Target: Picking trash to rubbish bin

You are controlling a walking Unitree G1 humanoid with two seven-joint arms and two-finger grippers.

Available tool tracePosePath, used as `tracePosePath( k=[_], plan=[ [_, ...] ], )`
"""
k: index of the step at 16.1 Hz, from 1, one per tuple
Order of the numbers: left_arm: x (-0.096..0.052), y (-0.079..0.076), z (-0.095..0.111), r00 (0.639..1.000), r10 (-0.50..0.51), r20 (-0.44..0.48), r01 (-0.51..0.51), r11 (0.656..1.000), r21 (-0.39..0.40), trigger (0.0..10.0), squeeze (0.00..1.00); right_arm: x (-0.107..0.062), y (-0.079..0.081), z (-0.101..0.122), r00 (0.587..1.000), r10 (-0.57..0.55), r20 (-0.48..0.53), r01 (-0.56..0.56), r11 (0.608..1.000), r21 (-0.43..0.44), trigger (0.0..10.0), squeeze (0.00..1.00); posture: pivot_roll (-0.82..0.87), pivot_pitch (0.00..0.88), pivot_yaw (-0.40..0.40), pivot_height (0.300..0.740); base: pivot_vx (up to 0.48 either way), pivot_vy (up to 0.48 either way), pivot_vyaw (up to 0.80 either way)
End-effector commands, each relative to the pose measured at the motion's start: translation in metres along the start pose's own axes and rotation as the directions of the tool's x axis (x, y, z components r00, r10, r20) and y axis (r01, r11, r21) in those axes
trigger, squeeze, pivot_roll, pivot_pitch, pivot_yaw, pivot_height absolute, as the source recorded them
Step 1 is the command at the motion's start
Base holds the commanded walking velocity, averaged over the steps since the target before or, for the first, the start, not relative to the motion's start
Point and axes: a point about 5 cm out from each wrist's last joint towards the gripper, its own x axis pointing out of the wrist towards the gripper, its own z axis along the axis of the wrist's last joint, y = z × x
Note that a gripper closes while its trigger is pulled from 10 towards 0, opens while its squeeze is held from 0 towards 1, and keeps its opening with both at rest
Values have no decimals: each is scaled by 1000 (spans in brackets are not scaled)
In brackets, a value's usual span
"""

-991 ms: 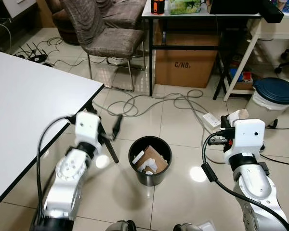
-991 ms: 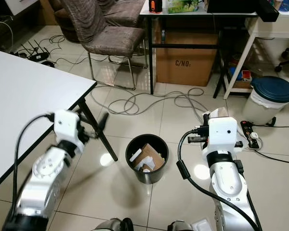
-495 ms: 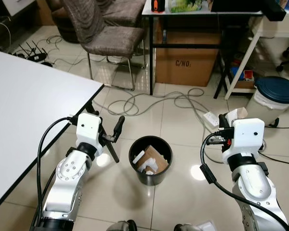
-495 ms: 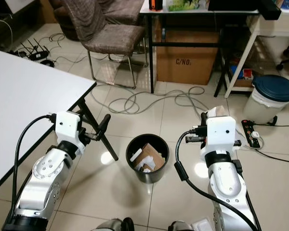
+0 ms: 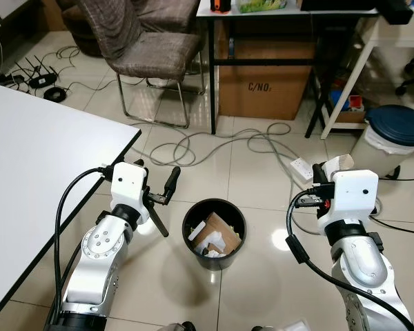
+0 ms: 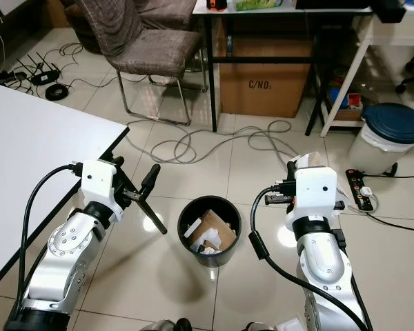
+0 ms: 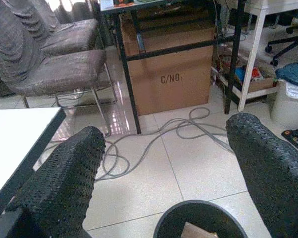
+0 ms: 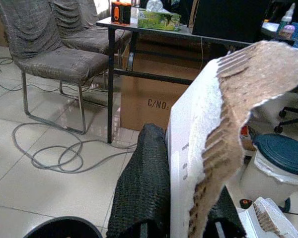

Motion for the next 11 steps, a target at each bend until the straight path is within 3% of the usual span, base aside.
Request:
tracePosePath(
  k=[1, 11],
  plan=[
    [-1, -1, 0, 1000, -11, -9, 11, 1000, 5, 10000, 0, -1, 1, 0, 1000, -4, -6, 4, 1000, -8, 10000, 0, -100, 128, 92, 740, 394, 0, 0],
    [0, -2, -2, 1000, -10, -22, 10, 1000, 13, 10000, 0, 2, 5, 1, 1000, 7, -3, -7, 1000, -4, 10000, 0, -92, 127, 91, 740, 381, 0, 0]
  ],
)
